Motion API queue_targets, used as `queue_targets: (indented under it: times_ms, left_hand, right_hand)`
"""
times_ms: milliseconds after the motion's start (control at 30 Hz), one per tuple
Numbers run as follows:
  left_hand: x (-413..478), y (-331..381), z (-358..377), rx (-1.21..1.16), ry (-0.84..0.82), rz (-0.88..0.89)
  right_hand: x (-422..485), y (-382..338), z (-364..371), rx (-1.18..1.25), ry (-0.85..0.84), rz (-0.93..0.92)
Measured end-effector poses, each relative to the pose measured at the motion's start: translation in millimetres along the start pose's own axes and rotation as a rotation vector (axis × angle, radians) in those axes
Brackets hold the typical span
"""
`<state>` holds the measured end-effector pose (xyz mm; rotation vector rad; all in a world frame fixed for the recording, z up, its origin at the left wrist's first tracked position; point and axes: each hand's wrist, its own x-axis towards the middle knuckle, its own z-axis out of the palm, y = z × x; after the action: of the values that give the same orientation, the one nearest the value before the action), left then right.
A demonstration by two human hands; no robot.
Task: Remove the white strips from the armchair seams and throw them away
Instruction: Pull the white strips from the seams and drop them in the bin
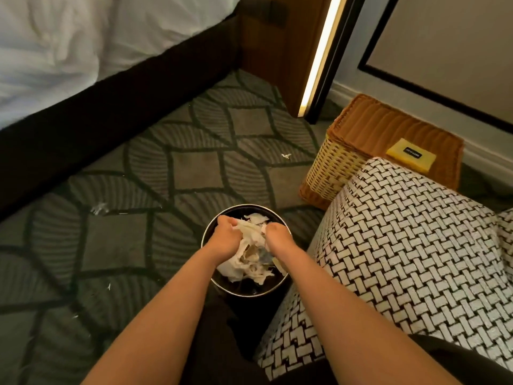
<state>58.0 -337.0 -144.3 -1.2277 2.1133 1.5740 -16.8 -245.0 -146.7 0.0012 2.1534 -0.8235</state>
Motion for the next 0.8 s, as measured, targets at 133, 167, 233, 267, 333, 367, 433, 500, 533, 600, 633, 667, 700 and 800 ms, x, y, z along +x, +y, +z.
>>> queue_targets:
  times_ms: [133,167,233,267,333,367,433,500,533,600,633,667,700,800]
  left_hand:
    - [16,-11,-2,0.076,-0.059,0.056]
    - [18,-12,-1,0.081,-0.075,0.064]
    - [21,-13,-1,0.087,-0.081,0.070]
    - [19,-11,-1,0.096,-0.077,0.077]
    - [10,-6,-2,0.120,-0.061,0.103]
    - [6,-4,-2,0.130,-0.043,0.113]
    - [-1,-3,-4,0.159,0.009,0.119]
    - [-10,-3,-7,0.188,0.045,0.125]
    - [-15,-3,-9,0.206,0.054,0.131]
    - [-27,-1,-11,0.234,0.054,0.148]
    - [-33,0,-11,0.250,0.059,0.154]
    - [-40,2,-10,0.271,0.063,0.158]
    - [-48,3,-10,0.285,0.069,0.175]
    - [-72,9,-6,0.282,0.061,0.223]
  right_hand:
    - [1,-1,7,0.056,-0.075,0.015]
    - [2,0,8,0.073,-0.078,0.016]
    - [3,0,7,0.099,-0.076,0.009]
    - [1,0,5,0.098,-0.064,0.006]
    - [-1,1,1,0.114,-0.041,-0.011]
    - [-2,2,0,0.129,-0.031,-0.017]
    - [-8,5,-4,0.140,-0.021,-0.017]
    - [-16,6,-11,0.140,-0.017,-0.029]
    - [-22,6,-15,0.146,-0.016,-0.034]
    - [-31,6,-23,0.144,-0.018,-0.056]
    - [-36,7,-27,0.139,-0.021,-0.065]
    - [-41,7,-30,0.135,-0.025,-0.069]
    - [-48,8,-33,0.134,-0.027,-0.081]
    - [-73,8,-45,0.092,-0.046,-0.135]
